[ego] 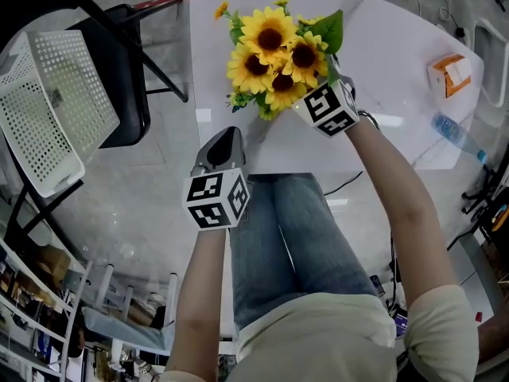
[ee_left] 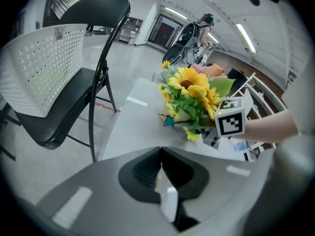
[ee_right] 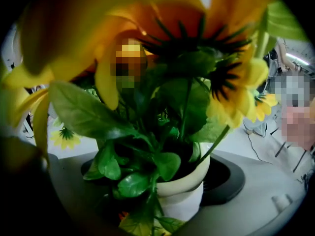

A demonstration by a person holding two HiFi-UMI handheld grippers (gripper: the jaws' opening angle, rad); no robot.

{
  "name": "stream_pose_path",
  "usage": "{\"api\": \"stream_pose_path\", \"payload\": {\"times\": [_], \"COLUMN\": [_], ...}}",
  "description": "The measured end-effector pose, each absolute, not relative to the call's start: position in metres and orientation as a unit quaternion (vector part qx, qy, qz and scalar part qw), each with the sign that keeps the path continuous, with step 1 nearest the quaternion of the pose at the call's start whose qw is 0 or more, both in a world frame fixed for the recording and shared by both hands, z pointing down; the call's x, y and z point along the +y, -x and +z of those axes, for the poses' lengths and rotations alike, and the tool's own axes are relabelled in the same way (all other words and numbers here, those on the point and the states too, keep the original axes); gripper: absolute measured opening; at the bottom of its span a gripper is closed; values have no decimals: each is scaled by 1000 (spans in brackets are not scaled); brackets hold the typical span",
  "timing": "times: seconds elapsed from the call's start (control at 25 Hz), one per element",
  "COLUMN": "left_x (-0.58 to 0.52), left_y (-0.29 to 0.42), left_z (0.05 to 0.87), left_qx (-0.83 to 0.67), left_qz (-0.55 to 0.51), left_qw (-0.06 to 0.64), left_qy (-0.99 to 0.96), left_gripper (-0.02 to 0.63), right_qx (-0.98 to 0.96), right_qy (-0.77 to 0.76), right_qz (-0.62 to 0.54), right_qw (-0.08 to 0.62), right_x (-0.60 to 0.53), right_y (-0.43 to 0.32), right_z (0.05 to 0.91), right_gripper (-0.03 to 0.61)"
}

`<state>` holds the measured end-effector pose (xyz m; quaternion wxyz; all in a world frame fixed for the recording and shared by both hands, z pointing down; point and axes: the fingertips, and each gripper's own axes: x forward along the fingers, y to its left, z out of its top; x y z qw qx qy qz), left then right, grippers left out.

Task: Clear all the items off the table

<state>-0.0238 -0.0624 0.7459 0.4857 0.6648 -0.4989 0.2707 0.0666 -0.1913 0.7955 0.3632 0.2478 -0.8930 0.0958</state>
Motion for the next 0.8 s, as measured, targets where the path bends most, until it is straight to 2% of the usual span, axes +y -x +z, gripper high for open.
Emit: {"api": "stream_pose_path", "payload": {"times": [0.8], "left_x": [-54], "left_y": [31], "left_z": [717], "left_qx": [-506], "left_qz": [263], "left_qw": [463], "left_qy": [-678], "left_gripper": [9], "right_qx": [-876], "right_qy": [-329], "right_qz": [130], "right_qw": [328], "right_x": [-181], "right_y": [-74], "right_z": [737], "right_gripper": [515]}}
